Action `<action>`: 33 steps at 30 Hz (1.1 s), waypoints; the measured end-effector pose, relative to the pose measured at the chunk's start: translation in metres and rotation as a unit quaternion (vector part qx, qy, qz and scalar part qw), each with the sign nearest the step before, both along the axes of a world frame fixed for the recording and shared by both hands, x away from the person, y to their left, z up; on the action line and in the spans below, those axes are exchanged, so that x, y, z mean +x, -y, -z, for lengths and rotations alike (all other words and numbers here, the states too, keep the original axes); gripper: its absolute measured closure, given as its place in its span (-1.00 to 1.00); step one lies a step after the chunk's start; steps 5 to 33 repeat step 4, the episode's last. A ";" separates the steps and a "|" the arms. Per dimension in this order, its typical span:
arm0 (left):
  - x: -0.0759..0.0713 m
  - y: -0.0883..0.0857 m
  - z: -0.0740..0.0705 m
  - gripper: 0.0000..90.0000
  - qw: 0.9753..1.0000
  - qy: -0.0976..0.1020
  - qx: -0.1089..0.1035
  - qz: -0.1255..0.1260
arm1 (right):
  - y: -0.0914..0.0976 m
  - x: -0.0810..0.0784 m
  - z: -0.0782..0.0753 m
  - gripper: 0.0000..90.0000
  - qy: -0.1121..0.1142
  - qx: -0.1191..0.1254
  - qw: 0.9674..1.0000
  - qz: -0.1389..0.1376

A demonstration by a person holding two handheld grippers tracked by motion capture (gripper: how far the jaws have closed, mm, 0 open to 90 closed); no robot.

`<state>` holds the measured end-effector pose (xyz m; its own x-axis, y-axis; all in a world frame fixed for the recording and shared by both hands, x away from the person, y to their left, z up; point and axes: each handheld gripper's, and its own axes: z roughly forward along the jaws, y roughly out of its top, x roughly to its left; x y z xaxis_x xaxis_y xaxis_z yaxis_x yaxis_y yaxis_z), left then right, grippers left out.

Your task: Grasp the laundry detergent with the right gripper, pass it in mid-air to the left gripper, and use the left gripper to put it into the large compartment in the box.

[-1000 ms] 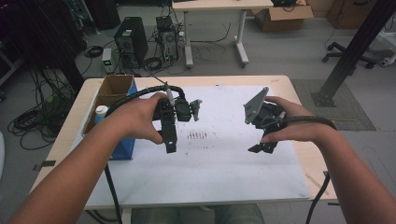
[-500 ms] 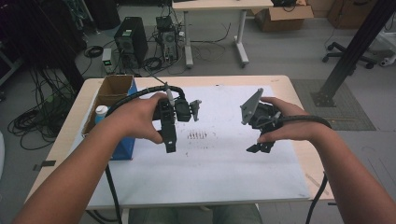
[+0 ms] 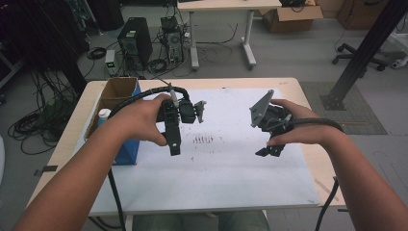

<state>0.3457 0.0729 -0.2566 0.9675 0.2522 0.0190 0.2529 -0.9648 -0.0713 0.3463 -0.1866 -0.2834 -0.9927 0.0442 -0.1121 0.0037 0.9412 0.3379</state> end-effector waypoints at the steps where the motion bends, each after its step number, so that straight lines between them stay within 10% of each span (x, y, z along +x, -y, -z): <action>1: 0.000 0.000 0.000 -0.99 1.000 -0.001 -0.001 -0.001 | 0.000 0.000 0.000 -0.92 0.000 0.001 1.000 0.000; 33: 0.000 -0.002 -0.001 -0.99 1.000 0.003 -0.001 -0.002 | 0.001 -0.001 0.000 -0.92 0.001 0.006 1.000 0.002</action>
